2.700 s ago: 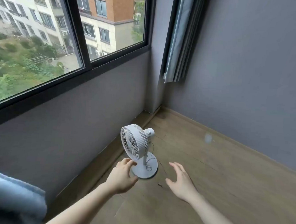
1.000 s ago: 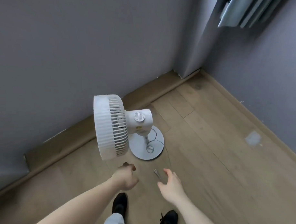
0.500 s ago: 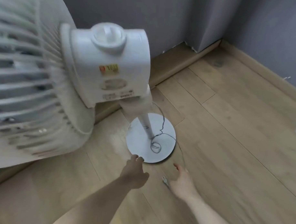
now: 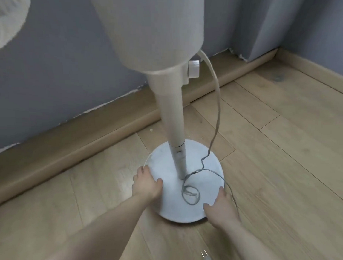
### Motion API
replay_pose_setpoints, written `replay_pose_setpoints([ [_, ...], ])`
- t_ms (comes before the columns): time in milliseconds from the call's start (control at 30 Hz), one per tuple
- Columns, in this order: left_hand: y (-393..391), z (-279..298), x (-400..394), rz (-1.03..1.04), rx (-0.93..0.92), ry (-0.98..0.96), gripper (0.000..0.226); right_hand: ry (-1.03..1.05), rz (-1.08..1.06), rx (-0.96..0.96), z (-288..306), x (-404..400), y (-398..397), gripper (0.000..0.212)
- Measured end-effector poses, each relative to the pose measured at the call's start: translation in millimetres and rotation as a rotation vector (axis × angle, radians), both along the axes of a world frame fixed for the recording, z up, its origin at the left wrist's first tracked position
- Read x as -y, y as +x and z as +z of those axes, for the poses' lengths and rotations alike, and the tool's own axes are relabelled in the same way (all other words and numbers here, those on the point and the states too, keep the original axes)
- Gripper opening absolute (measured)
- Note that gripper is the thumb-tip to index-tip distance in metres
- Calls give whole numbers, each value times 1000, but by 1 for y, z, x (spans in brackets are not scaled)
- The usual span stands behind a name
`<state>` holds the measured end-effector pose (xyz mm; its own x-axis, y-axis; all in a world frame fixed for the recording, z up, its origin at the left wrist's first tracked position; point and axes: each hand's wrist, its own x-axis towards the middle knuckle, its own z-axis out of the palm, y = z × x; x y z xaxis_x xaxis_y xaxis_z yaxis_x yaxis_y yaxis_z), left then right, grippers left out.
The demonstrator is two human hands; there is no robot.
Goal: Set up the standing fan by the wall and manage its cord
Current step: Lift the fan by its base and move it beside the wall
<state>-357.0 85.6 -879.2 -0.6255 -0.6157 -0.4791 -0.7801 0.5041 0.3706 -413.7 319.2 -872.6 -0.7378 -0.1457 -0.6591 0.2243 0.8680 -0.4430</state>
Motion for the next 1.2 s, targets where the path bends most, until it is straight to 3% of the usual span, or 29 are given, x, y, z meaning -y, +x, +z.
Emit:
replay_pose_setpoints([
  [133, -20, -24, 11, 84, -8, 22, 74, -19, -126, -4, -25, 5, -10, 89],
  [267, -29, -34, 22, 148, -4, 5, 73, -111, -290, -4, -35, 8, -16, 78],
  [467, -27, -39, 36, 338, -14, 141, 71, -118, -414, 71, -42, 12, -25, 83],
  [567, -26, -38, 42, 320, 8, 135, 86, -151, -491, 123, -57, 7, -32, 100],
  [667, -25, -38, 44, 282, 31, 165, 101, -211, -548, 103, -95, -8, -44, 99],
  [800, -24, -39, 46, 302, 18, 195, 114, -194, -503, 84, -76, -9, -48, 96],
  [967, -20, -34, 49, 387, 45, 275, 131, -154, -476, 111, -21, 4, -41, 67],
  [1200, -13, -26, 49, 407, 45, 364, 116, -134, -485, -48, -17, 16, -37, 69],
])
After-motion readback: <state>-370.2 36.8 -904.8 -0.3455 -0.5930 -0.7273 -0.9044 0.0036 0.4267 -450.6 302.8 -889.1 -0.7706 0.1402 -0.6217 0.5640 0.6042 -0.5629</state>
